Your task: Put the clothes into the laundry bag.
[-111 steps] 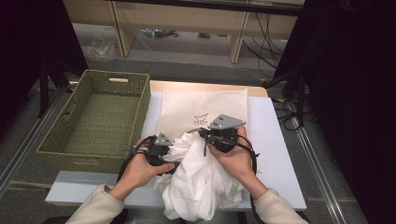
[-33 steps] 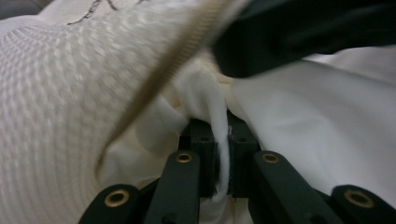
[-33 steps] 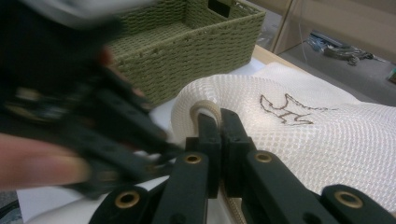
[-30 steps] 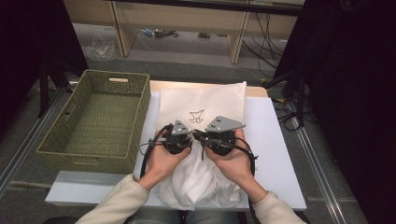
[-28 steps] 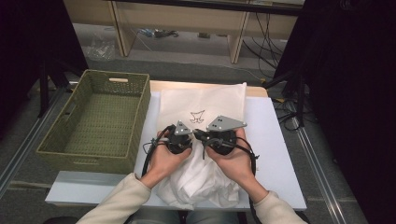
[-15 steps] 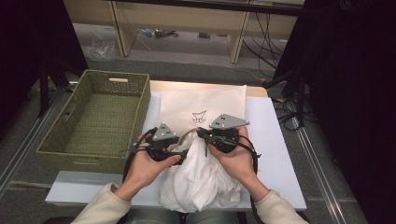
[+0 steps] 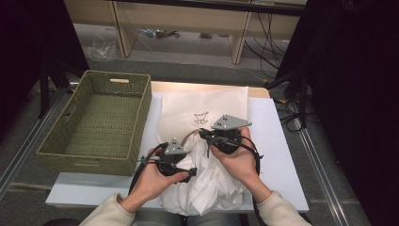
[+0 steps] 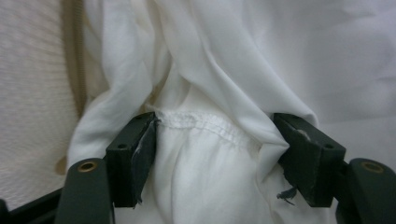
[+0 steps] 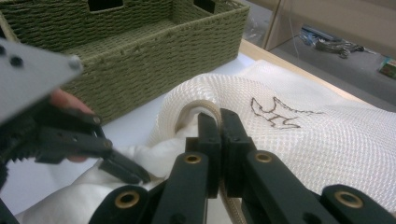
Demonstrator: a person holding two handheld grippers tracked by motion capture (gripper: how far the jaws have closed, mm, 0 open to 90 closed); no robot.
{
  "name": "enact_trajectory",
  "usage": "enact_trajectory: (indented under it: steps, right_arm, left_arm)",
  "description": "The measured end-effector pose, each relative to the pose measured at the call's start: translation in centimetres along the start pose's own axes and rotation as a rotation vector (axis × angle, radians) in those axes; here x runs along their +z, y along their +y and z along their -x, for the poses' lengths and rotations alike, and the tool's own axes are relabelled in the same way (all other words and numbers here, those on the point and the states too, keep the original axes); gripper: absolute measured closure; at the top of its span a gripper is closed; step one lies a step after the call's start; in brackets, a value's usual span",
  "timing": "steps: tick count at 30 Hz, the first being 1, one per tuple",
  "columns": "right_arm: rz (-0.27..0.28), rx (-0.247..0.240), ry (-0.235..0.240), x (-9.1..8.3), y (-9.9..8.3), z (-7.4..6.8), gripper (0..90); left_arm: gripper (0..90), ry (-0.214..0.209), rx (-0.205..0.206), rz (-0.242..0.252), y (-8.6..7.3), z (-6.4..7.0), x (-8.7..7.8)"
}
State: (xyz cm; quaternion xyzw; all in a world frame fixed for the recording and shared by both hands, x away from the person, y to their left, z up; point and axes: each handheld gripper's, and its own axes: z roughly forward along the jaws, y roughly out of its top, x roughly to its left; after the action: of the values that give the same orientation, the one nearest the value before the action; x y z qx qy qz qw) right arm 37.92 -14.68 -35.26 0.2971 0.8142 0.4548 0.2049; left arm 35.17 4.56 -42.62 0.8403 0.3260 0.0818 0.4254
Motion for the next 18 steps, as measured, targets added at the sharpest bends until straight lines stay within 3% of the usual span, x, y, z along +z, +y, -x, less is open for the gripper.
enact_trajectory:
  steps: [3,7,8,9,12,14,15,16,18]
  right_arm:
    - [0.002,0.007,-0.004,0.1,0.0,-0.1,89.5]
    - [-0.010,0.007,0.002,0.1,0.0,-0.2,89.6]
    - [-0.015,0.009,0.011,0.1,0.0,-0.3,89.6]
    - [-0.017,0.008,0.012,0.2,-0.1,-0.3,89.6]
    - [-0.017,0.000,0.007,0.3,-0.1,-0.4,89.6]
    - [-0.025,0.010,0.014,0.3,-0.1,-0.5,89.6]
    - [-0.027,0.010,0.015,0.3,-0.1,-0.5,89.6]
    - [-0.020,-0.003,0.005,0.3,-0.1,-0.4,89.5]
    - [-0.023,0.007,0.015,0.3,-0.1,-0.4,89.6]
  left_arm:
    - [27.0,0.039,-0.003,-0.011,-0.1,-0.2,0.5]
    - [25.1,0.029,-0.028,-0.028,-0.6,-0.7,1.2]
    - [26.2,0.024,-0.054,-0.013,-0.8,-0.6,1.6]
    - [28.2,0.018,-0.038,-0.032,-0.9,-0.7,1.7]
    - [38.5,0.005,-0.020,-0.055,-0.9,-0.4,2.1]
    - [48.7,0.006,-0.025,-0.042,-0.8,0.0,2.3]
    - [56.5,0.010,-0.013,-0.034,-0.8,0.1,2.3]
    - [60.7,0.014,0.031,-0.056,-0.7,0.1,2.2]
    - [70.7,0.022,0.040,-0.051,-0.6,0.3,2.1]
